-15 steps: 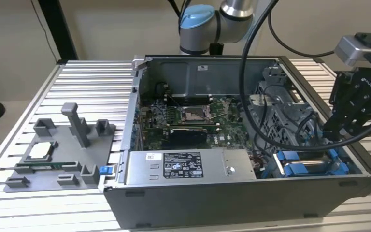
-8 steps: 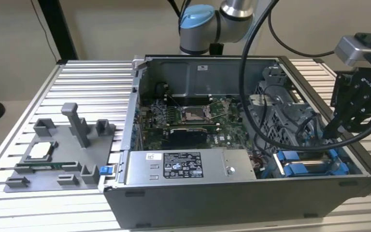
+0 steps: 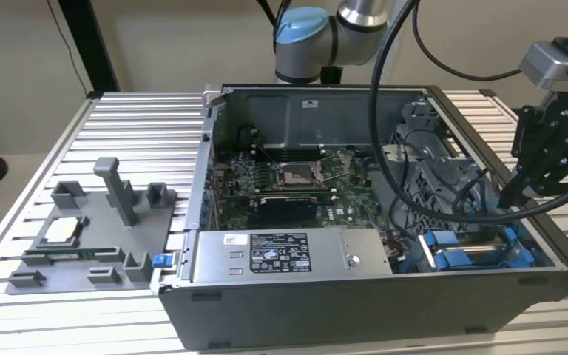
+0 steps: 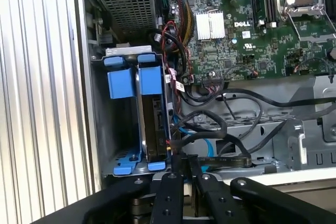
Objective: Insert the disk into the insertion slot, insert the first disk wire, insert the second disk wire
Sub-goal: 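Insert the second disk wire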
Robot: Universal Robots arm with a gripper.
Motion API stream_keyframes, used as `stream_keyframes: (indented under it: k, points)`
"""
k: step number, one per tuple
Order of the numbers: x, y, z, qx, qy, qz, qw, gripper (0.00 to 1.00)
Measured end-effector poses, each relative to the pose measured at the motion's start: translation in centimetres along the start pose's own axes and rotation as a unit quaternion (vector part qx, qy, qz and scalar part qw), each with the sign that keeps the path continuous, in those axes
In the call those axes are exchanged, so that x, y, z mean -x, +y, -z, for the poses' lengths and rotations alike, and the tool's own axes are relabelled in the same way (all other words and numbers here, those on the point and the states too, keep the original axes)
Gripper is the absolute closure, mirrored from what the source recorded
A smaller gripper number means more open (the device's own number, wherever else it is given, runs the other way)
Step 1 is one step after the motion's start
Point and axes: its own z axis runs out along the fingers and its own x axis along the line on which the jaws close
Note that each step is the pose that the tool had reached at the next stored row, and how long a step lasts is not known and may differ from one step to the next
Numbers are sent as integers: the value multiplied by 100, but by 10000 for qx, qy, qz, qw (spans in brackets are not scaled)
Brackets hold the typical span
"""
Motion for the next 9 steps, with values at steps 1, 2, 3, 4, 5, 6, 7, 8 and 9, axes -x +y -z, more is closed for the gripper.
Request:
stream_keyframes:
  k: [1, 2, 3, 4, 5, 6, 7, 8, 9]
  points:
    - [-6, 9, 18, 0, -4, 1, 10000, 100]
    - [-13, 21, 36, 0, -7, 1, 10000, 100]
    - [-20, 36, 56, 0, -8, 1, 10000, 100]
    - [-29, 54, 72, 1, -12, 2, 10000, 100]
    - [-38, 71, 87, 2, -17, 2, 10000, 100]
    - [-47, 91, 100, 2, -19, 2, 10000, 100]
    - [-57, 110, 110, 2, -21, 2, 10000, 100]
    - [-69, 130, 117, 1, -23, 3, 10000, 100]
    - [-82, 152, 119, 0, -24, 5, 10000, 100]
